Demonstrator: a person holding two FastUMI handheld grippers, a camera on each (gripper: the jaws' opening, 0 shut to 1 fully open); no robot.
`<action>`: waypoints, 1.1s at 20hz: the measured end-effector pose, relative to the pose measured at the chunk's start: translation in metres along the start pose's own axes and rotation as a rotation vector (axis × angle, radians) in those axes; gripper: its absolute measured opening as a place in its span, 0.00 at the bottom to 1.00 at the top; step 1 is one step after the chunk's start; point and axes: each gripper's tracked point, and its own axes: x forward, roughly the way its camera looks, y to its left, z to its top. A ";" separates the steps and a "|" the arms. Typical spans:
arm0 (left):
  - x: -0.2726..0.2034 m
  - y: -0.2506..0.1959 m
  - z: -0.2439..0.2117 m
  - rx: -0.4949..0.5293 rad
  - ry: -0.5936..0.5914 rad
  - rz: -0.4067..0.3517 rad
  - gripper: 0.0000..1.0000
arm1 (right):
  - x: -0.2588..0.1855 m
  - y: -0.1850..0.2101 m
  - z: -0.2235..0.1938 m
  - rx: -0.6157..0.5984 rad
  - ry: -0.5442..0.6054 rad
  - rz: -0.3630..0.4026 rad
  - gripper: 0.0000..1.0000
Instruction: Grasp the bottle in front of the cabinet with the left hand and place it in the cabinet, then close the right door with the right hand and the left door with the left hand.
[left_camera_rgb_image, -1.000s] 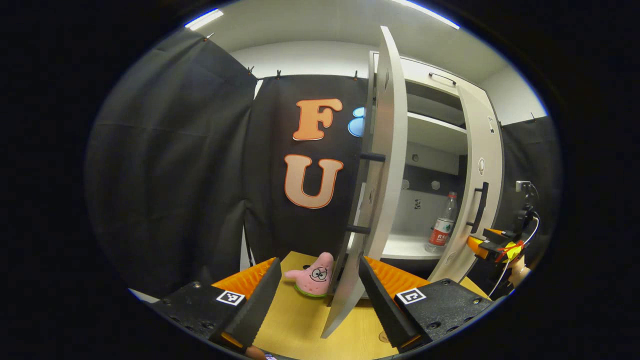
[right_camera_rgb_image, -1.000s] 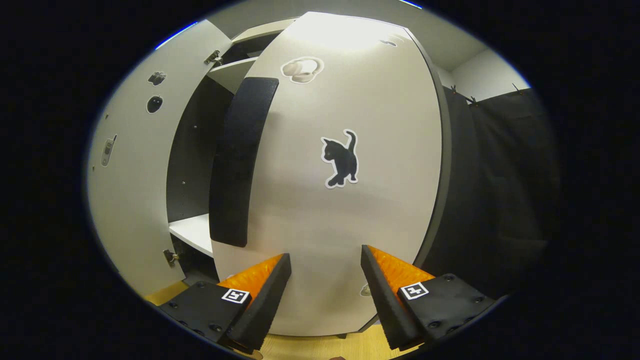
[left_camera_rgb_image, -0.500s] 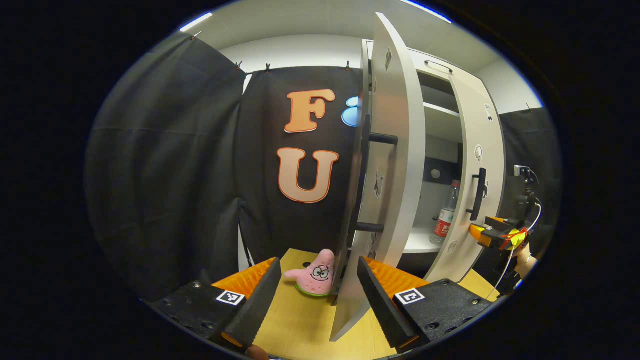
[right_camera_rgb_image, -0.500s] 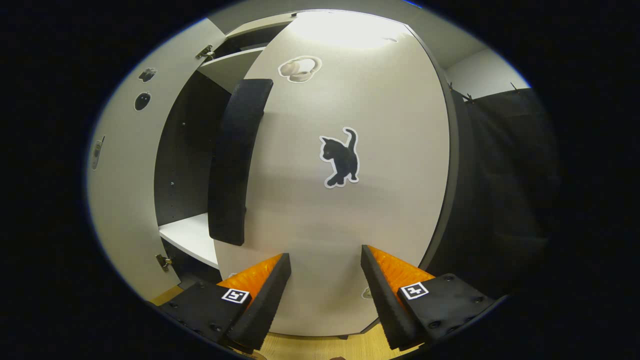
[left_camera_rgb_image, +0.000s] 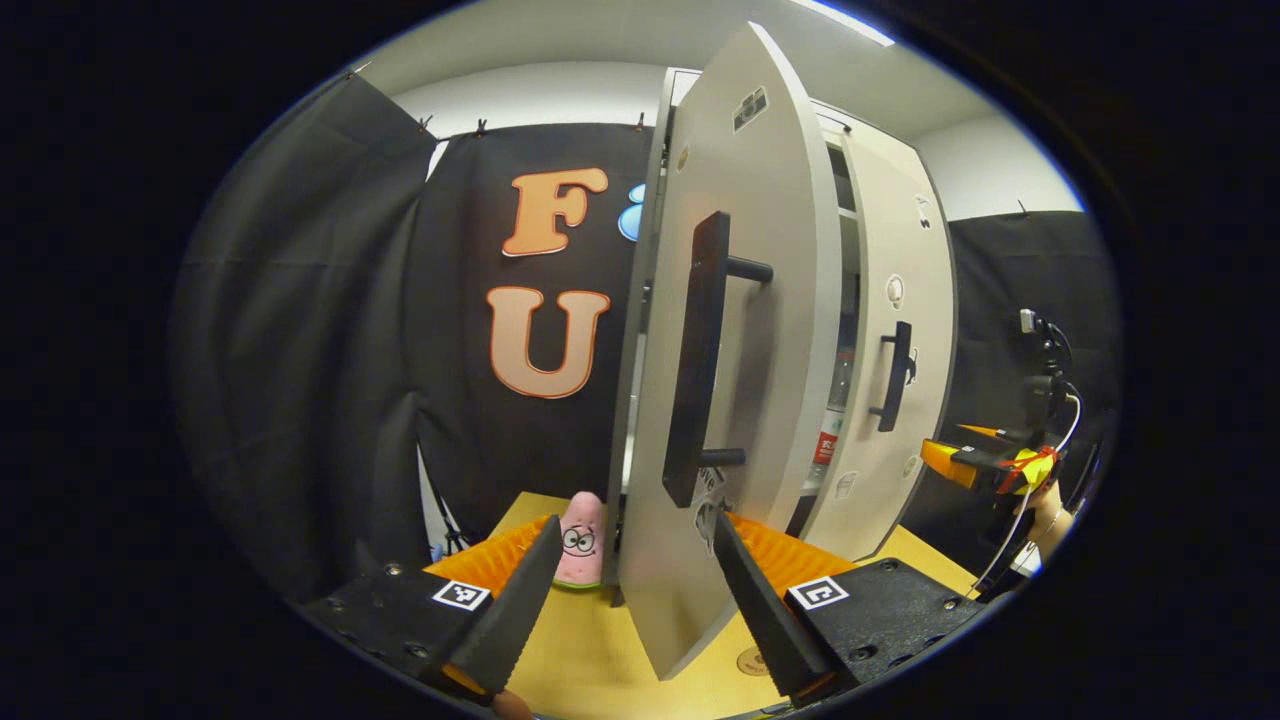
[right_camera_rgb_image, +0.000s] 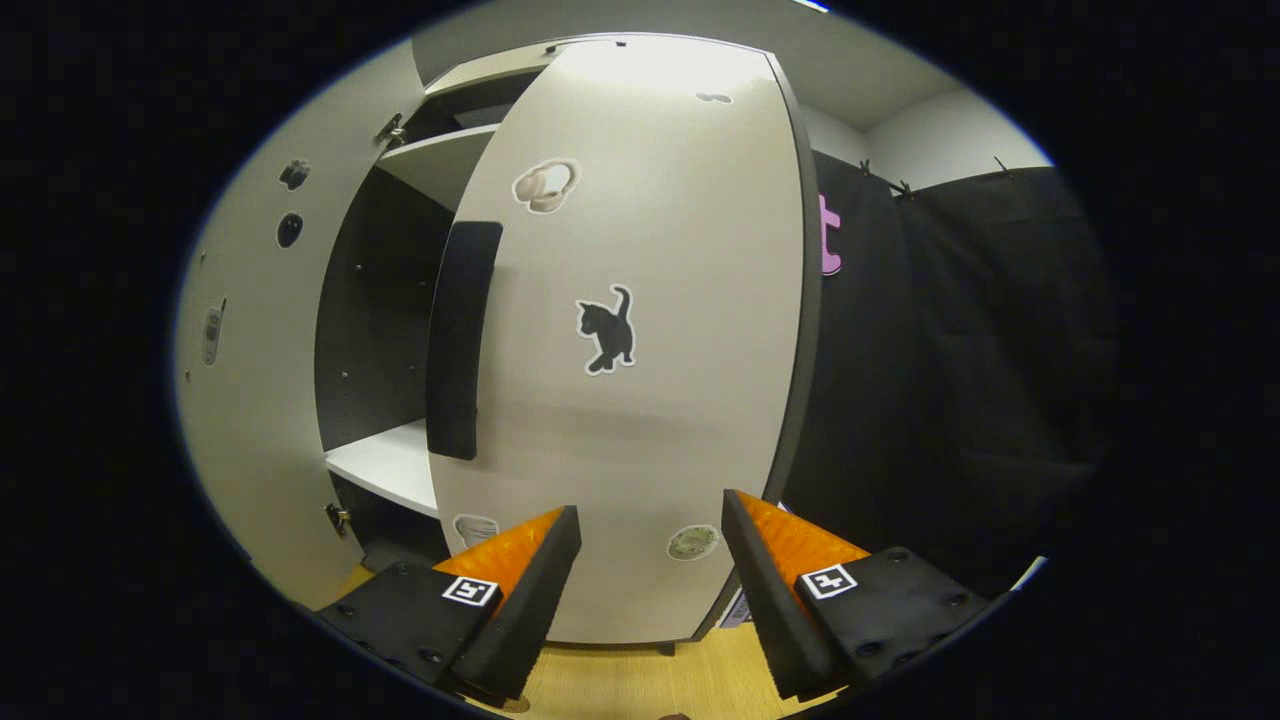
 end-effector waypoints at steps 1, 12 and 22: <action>0.002 -0.004 -0.001 -0.008 0.001 -0.010 0.93 | -0.010 -0.004 0.005 0.009 -0.005 0.001 0.94; 0.024 -0.019 -0.007 -0.002 0.006 0.010 0.94 | -0.103 -0.053 0.037 0.019 -0.038 -0.005 0.94; 0.064 -0.020 -0.013 -0.003 0.007 0.033 0.94 | -0.142 -0.100 0.048 -0.007 -0.082 -0.081 0.94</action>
